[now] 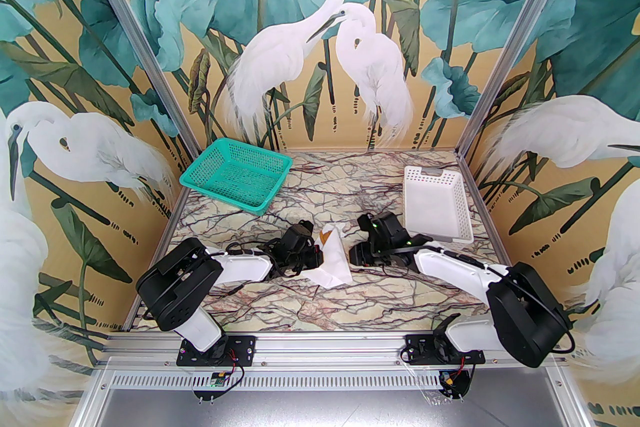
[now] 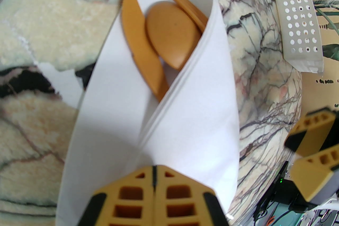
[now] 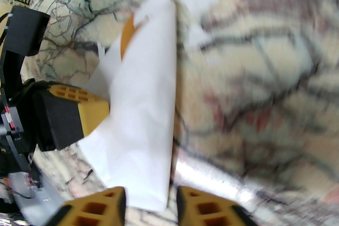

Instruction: Place the utensils on the paper napkin and roll it up

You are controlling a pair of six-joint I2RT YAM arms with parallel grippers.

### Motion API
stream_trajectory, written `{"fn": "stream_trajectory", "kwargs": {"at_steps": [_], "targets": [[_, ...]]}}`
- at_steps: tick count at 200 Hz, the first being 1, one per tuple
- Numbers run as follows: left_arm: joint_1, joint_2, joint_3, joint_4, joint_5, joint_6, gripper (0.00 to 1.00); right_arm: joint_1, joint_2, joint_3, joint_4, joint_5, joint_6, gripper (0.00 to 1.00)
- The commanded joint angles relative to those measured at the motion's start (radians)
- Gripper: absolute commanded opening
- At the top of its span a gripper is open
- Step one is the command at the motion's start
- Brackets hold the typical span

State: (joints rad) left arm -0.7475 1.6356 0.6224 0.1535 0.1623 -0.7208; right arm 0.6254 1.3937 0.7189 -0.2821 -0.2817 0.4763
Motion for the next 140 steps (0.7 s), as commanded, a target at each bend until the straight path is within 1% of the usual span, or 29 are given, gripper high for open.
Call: {"fn": "stream_trajectory", "kwargs": {"at_steps": [1, 27, 49, 84, 140], "targets": [[-0.004, 0.026, -0.062, -0.15, -0.029, -0.013, 0.0, 0.056, 0.06, 0.045, -0.025, 0.204, -0.086, 0.53], [-0.004, 0.02, -0.075, -0.146, -0.032, -0.022, 0.0, 0.115, 0.141, 0.089, 0.009, 0.272, -0.116, 0.65], [-0.004, 0.019, -0.083, -0.14, -0.033, -0.028, 0.0, 0.152, 0.207, 0.123, 0.032, 0.277, -0.124, 0.7], [-0.004, 0.021, -0.089, -0.132, -0.025, -0.031, 0.0, 0.189, 0.287, 0.16, 0.03, 0.296, -0.137, 0.72], [-0.004, 0.023, -0.091, -0.135, -0.03, -0.031, 0.0, 0.203, 0.346, 0.186, 0.027, 0.308, -0.148, 0.73]]}}
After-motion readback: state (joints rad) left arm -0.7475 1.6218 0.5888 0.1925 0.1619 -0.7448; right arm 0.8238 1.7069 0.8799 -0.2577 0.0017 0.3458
